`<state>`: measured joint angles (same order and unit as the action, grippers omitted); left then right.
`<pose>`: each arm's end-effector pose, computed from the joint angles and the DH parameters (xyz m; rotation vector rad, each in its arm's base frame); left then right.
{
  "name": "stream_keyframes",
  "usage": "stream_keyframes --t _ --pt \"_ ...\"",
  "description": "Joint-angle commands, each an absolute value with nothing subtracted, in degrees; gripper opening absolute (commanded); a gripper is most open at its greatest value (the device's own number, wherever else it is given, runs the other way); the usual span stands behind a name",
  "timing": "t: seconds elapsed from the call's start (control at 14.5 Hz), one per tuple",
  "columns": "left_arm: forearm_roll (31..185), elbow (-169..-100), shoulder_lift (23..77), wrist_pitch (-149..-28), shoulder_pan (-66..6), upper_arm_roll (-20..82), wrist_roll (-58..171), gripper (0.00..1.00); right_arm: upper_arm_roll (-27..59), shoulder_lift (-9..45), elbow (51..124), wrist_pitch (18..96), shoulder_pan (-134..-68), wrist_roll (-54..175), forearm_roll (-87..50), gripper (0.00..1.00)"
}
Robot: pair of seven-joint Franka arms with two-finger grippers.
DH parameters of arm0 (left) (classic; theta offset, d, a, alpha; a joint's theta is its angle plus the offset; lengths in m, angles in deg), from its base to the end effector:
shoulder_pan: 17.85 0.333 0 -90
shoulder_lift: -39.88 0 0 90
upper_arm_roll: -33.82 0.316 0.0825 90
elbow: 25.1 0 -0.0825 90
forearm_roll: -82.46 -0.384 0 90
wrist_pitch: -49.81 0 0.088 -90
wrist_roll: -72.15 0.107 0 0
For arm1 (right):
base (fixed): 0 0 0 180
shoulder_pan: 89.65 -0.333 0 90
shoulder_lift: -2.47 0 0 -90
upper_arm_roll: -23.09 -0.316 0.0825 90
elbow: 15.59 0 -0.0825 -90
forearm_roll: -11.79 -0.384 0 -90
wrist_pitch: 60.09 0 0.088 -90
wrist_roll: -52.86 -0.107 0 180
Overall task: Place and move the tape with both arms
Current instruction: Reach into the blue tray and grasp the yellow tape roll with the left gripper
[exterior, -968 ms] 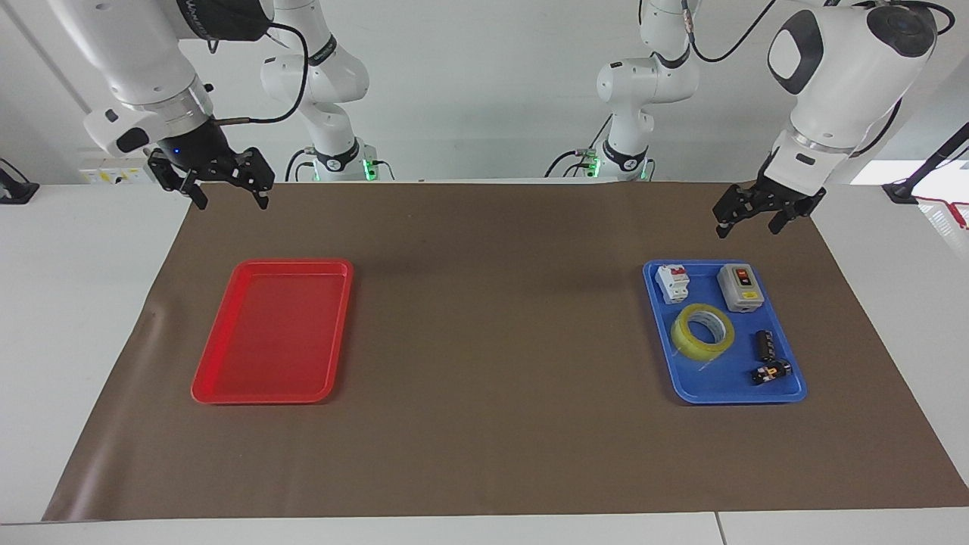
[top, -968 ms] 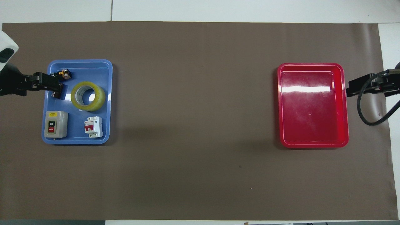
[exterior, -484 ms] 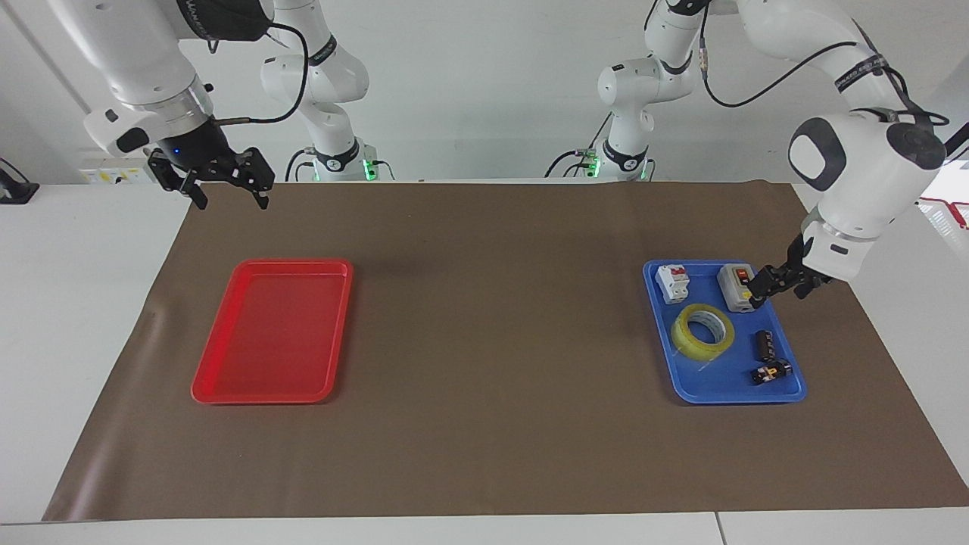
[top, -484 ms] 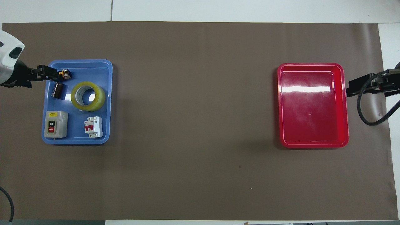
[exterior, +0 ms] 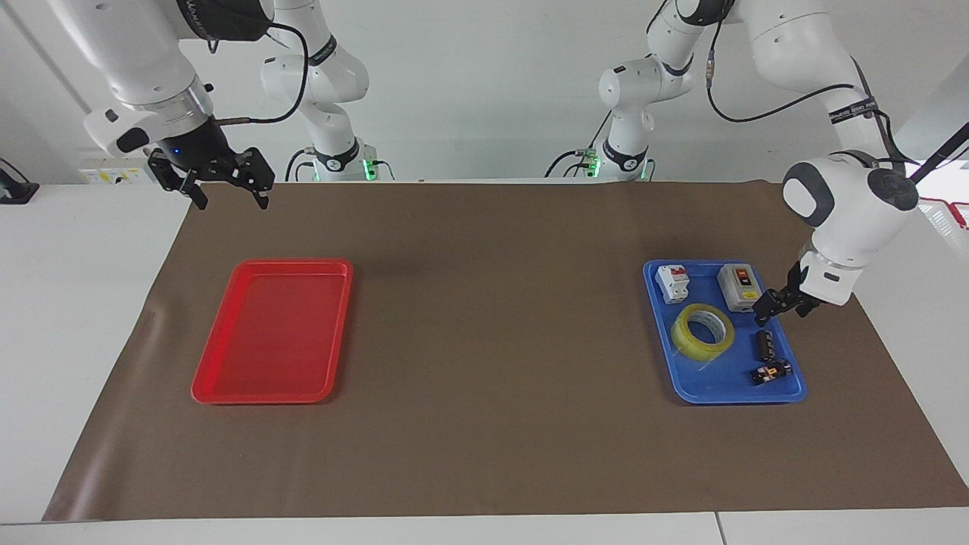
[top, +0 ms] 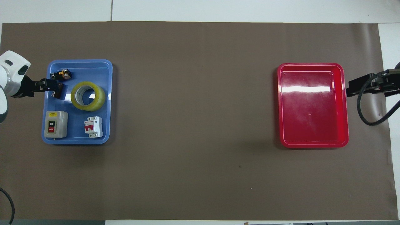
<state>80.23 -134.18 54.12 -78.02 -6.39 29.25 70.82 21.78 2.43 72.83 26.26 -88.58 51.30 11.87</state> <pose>0.6151 0.0779 0.3777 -3.1171 -0.1936 -0.1234 0.5479 0.0021 0.6323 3.1389 -0.0363 -0.0556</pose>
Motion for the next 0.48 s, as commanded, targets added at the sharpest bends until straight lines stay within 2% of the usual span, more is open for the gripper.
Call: stream_keyframes --t 0.0,0.14,0.41 --pt "78.50 -136.10 53.59 -78.95 -9.92 29.42 66.97 1.00 21.51 2.91 72.04 26.39 -88.33 52.77 12.59 1.00" --pt "78.50 -138.03 53.59 -79.65 -11.00 29.42 66.61 0.92 21.51 2.91 72.04 26.31 -88.33 52.77 12.59 1.00" --pt "78.50 -138.30 55.00 -80.09 -11.61 29.42 65.64 0.91 21.51 2.91 72.04 26.31 -88.33 52.77 12.50 1.00"
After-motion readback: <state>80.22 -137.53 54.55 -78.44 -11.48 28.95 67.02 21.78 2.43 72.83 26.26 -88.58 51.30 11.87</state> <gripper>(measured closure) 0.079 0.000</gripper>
